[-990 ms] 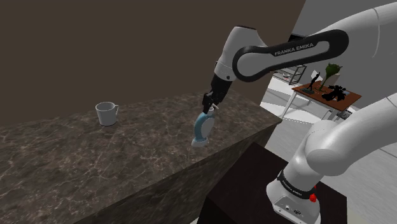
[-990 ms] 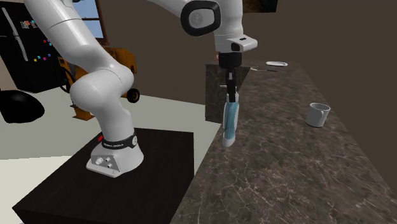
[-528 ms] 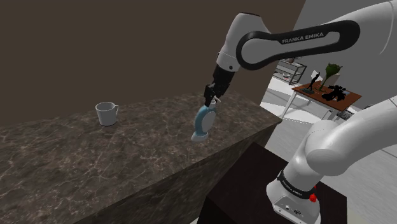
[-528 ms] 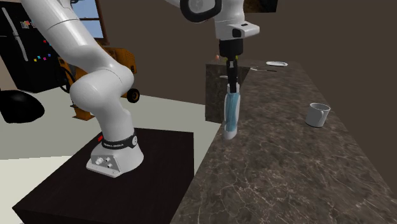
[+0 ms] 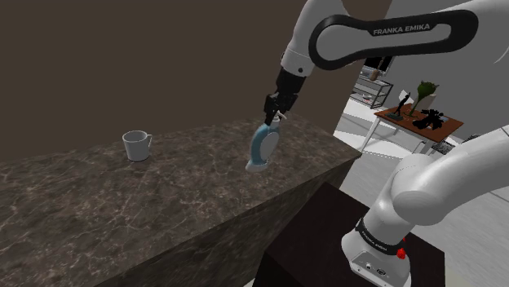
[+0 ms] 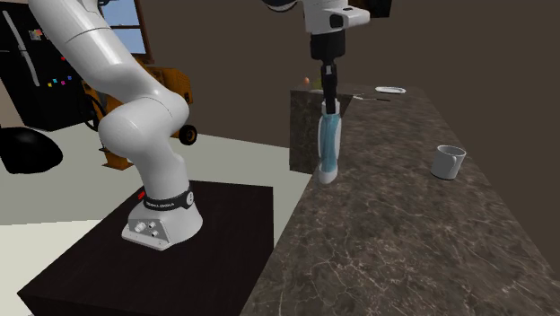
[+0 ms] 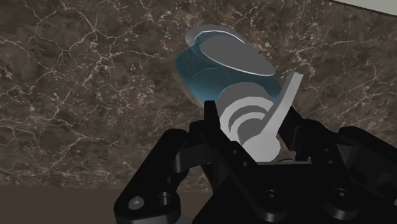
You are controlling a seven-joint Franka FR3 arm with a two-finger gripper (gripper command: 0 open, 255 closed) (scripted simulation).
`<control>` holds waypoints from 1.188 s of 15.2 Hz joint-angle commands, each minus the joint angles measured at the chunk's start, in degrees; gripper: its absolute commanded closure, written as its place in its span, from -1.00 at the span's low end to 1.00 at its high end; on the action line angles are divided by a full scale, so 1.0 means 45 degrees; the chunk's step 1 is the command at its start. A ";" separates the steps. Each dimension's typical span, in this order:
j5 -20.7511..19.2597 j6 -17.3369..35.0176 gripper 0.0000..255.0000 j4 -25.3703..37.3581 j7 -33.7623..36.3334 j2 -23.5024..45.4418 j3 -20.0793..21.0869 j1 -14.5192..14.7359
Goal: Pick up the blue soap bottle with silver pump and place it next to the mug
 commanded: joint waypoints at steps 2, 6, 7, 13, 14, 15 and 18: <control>-0.0034 -0.0527 1.00 0.0465 0.0013 -0.0060 -0.0039 -0.0018; -0.0074 -0.1215 1.00 0.1131 0.0050 -0.0083 -0.0074 -0.0035; -0.0084 -0.1386 1.00 0.1303 0.0060 -0.0081 -0.0082 -0.0039; -0.0140 -0.2396 1.00 0.2383 0.0117 -0.0013 -0.0127 -0.0064; -0.0149 -0.2563 1.00 0.2571 0.0127 0.0008 -0.0134 -0.0068; -0.0158 -0.2730 1.00 0.2762 0.0137 0.0032 -0.0141 -0.0072; -0.0184 -0.3228 1.00 0.3347 0.0167 0.0119 -0.0160 -0.0084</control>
